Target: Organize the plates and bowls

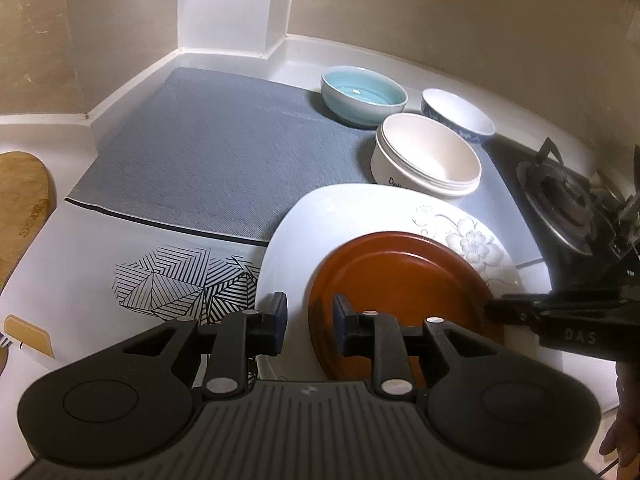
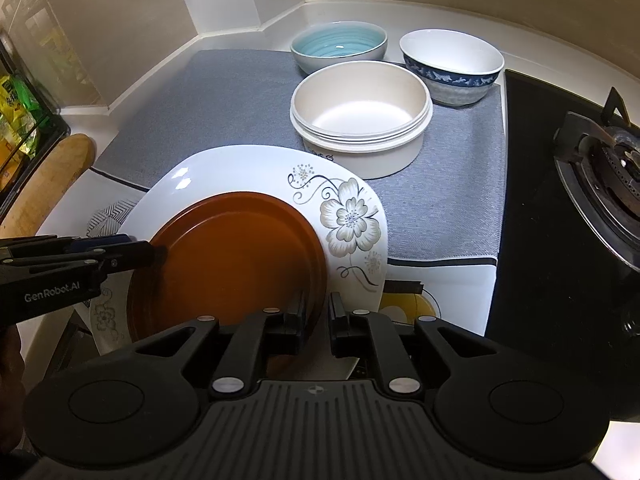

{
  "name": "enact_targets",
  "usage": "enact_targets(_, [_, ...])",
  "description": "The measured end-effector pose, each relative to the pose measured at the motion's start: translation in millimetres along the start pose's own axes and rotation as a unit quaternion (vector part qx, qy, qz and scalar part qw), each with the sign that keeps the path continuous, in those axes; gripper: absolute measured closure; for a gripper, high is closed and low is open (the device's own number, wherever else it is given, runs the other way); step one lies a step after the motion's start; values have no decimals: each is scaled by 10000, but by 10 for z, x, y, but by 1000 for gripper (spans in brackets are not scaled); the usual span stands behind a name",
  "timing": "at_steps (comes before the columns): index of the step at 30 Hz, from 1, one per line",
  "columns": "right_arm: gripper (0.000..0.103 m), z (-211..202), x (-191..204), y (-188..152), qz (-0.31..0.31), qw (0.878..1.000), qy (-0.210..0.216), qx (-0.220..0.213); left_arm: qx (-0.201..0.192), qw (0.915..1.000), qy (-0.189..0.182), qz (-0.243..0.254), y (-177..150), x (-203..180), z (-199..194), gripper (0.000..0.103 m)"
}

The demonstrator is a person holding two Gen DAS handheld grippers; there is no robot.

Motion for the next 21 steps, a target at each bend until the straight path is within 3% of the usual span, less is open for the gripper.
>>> enact_targets(7, [84, -153, -88, 50, 172, 9994, 40, -286, -341, 9989, -2, -328, 107, 111, -127, 75])
enact_targets(11, [84, -240, -195, 75, 325, 9981, 33, -521, -484, 9970, 129, -594, 141, 247, -182, 69])
enact_targets(14, [83, -259, -305, 59, 528, 9966, -86, -632, -372, 9960, 230, -773, 108, 334, -153, 64])
enact_targets(17, [72, -211, -418, -5, 750, 9956, -179, -541, -183, 9952, 225, -934, 39, 372, -106, 63])
enact_targets(21, [72, -135, -443, -90, 892, 9954, -137, -319, -49, 9946, 167, -1023, -38, 378, -76, 63])
Point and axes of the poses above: each gripper's, at about its wrist camera, not at the fingertips, and z roughly the way its jaws point, x to its left, y to its top, the point moved 6 cm from there along z, roughly the way its jaws point, and after that the axes turned 10 degrees about -x, right-handed, at the moved point
